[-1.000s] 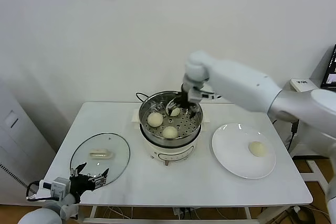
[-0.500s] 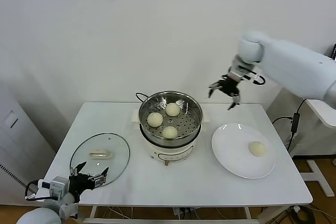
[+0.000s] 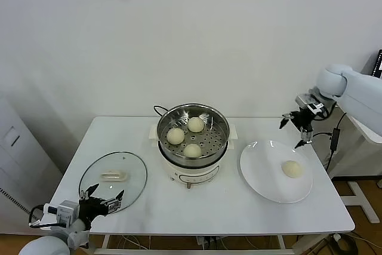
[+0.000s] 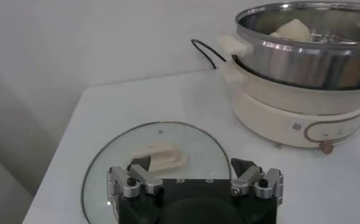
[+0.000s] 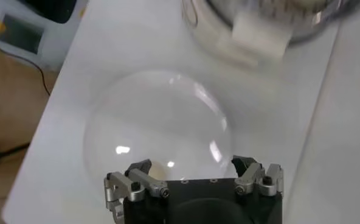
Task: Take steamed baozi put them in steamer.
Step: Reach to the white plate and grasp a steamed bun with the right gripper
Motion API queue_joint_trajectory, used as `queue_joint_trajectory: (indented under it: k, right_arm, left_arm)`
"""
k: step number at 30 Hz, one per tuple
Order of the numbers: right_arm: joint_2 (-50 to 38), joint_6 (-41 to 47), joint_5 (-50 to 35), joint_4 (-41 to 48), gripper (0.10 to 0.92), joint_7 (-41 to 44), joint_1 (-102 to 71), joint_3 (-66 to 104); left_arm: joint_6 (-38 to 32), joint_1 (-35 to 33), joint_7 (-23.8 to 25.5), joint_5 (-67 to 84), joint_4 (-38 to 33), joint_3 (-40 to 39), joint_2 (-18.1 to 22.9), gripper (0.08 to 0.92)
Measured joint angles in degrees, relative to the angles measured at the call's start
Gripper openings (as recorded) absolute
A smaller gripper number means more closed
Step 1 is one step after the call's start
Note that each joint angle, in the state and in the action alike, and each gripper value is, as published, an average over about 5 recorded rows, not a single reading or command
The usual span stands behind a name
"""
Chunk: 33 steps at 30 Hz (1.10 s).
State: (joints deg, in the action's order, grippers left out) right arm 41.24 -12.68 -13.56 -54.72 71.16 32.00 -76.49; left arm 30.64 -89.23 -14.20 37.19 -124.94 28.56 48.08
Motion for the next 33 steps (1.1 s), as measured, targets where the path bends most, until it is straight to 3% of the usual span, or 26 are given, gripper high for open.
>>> queue_joint_trajectory:
  k: [33]
  right_arm:
    - [6.07, -1.62, 16.90, 17.28, 0.821, -5.74, -24.91, 21.75]
  left_arm:
    - [0.13, -0.02, -0.12, 0.45, -0.19, -0.20, -0.11, 0.823]
